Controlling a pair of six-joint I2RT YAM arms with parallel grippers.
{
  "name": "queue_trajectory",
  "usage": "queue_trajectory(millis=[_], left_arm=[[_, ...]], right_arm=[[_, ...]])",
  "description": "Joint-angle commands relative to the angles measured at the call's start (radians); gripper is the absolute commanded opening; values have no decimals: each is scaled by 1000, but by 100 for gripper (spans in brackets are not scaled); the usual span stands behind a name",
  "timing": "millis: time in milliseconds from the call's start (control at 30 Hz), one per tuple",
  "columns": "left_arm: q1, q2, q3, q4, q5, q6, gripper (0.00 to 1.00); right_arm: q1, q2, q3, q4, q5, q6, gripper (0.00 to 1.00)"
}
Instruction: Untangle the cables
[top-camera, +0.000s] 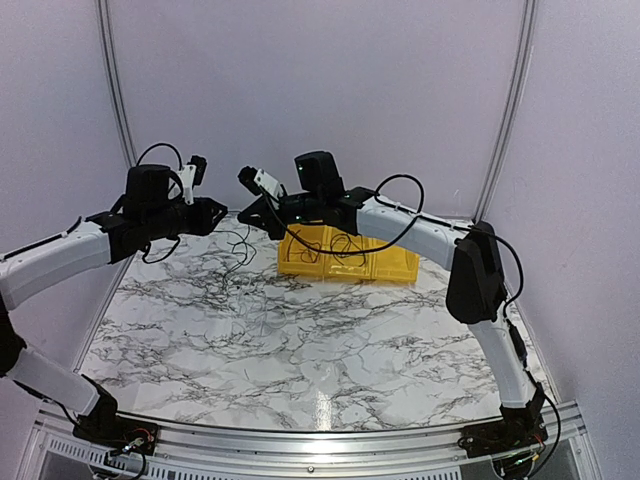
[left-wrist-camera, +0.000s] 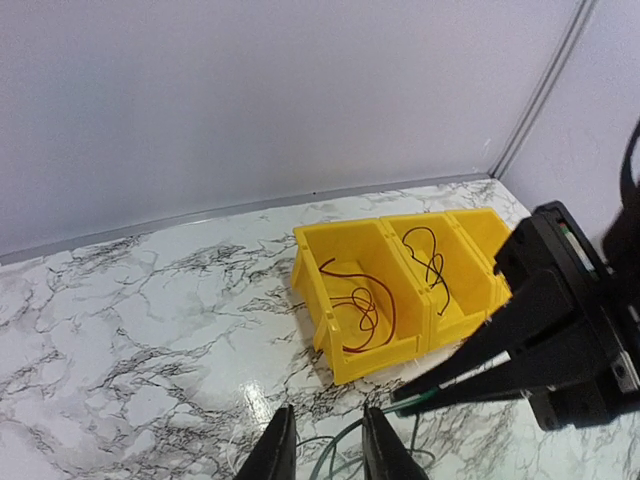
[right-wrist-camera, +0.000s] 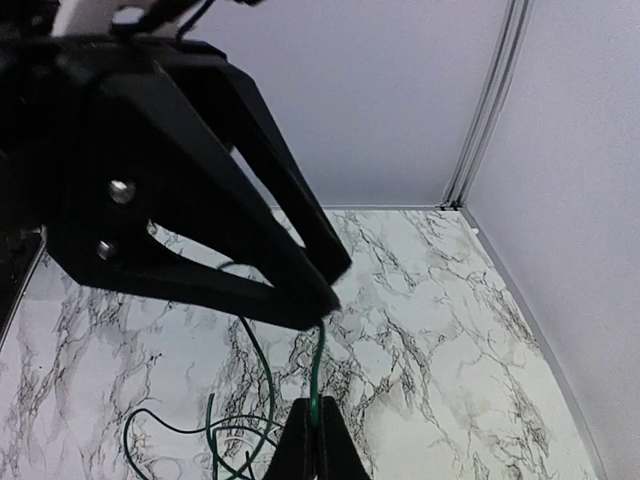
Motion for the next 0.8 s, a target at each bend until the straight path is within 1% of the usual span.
queue_trajectory(millis=[0, 100, 167, 300, 467, 533, 600, 700, 767], left_arm=[[-1, 128, -19, 215, -44, -152, 22], [-2, 212, -5, 224, -41, -194, 19], [-3, 243, -30, 247, -42, -214, 18], [-1, 272, -91, 270, -71, -222, 17], [0, 284, -141, 270, -72, -234, 16], [0, 257, -161, 271, -62, -244, 17], [0, 206, -189, 271, -66, -255, 20], [-1, 93, -245, 292, -62, -273, 30], [-2, -11, -277, 312, -72, -280, 36]], right_arm=[[6, -68, 9, 48, -27, 86, 0], [3, -115, -10, 78, 36, 106, 0], [-1, -144, -12, 102, 71, 116, 0], [-10, -188, 3, 112, 72, 123, 0], [-9, -235, -10, 101, 49, 120, 0], [-9, -250, -28, 93, 71, 101, 0], [-10, -253, -41, 85, 116, 75, 0], [-11, -248, -47, 75, 169, 40, 0], [-12, -243, -47, 71, 180, 20, 0]])
